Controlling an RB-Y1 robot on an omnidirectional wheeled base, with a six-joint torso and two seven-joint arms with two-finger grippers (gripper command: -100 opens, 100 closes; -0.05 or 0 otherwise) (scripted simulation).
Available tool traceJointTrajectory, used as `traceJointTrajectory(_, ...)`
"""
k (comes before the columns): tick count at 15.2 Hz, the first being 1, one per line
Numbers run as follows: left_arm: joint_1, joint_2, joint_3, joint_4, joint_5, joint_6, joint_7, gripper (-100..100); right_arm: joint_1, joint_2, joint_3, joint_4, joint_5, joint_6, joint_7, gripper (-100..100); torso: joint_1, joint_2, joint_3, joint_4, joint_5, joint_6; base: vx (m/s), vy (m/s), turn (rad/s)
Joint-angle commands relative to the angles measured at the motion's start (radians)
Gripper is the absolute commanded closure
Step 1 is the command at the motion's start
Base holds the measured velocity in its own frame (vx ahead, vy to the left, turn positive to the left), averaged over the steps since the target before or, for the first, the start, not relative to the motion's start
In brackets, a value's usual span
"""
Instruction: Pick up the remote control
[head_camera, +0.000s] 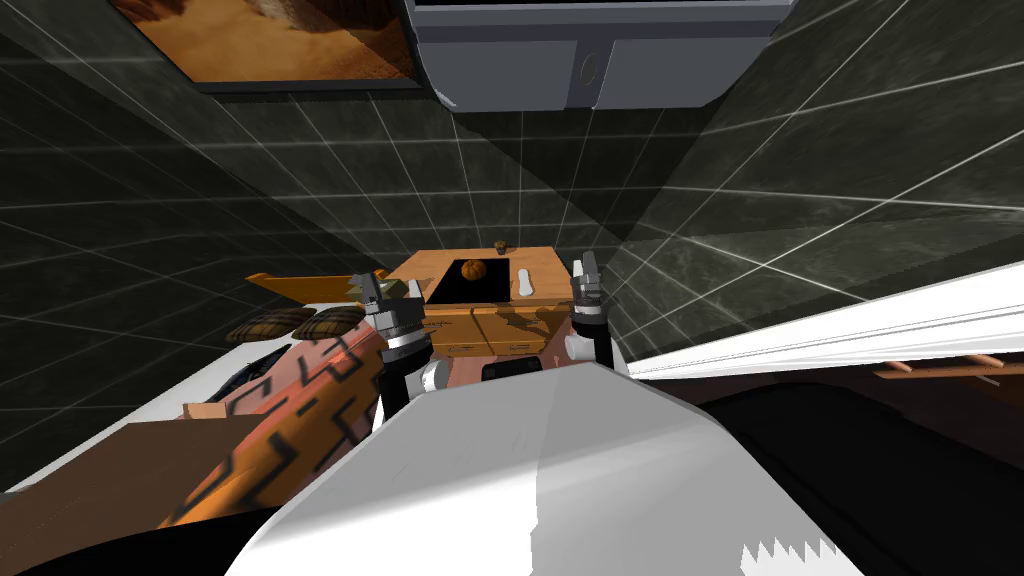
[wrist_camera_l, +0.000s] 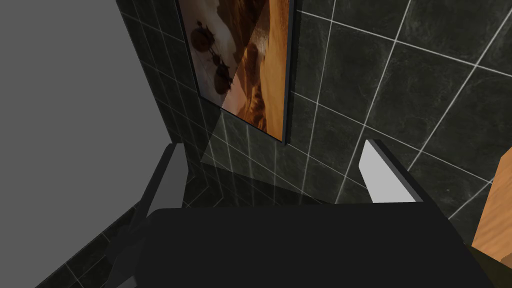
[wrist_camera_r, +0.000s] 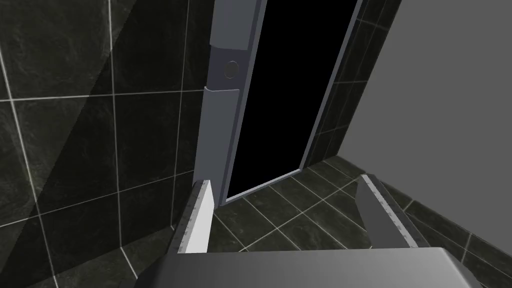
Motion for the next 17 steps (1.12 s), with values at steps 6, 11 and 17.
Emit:
traceJointTrajectory(6, 0.0, 0.0, 0.0, 0.0, 0.0, 0.0, 0.0, 0, -0.062, -0.138, -0.04, 0.053, 0.011, 0.086, -0.051, -100, 0.002, 0.0, 0.0, 0.0, 0.0, 0.0, -0.002, 0.024, 0.012)
traceJointTrajectory(11, 0.0, 0.0, 0.0, 0.0, 0.0, 0.0, 0.0, 0, -0.144, -0.218, -0.092, 0.123, 0.025, 0.182, -0.119, -100, 0.003, 0.0, 0.0, 0.0, 0.001, 0.0, -0.003, 0.048, 0.023)
traceJointTrajectory(17, 0.0, 0.0, 0.0, 0.0, 0.0, 0.0, 0.0, 0, -0.214, -0.266, -0.137, 0.183, 0.037, 0.301, -0.177, -100, 0.003, -0.001, 0.0, 0.0, 0.001, 0.0, -0.002, 0.045, 0.023)
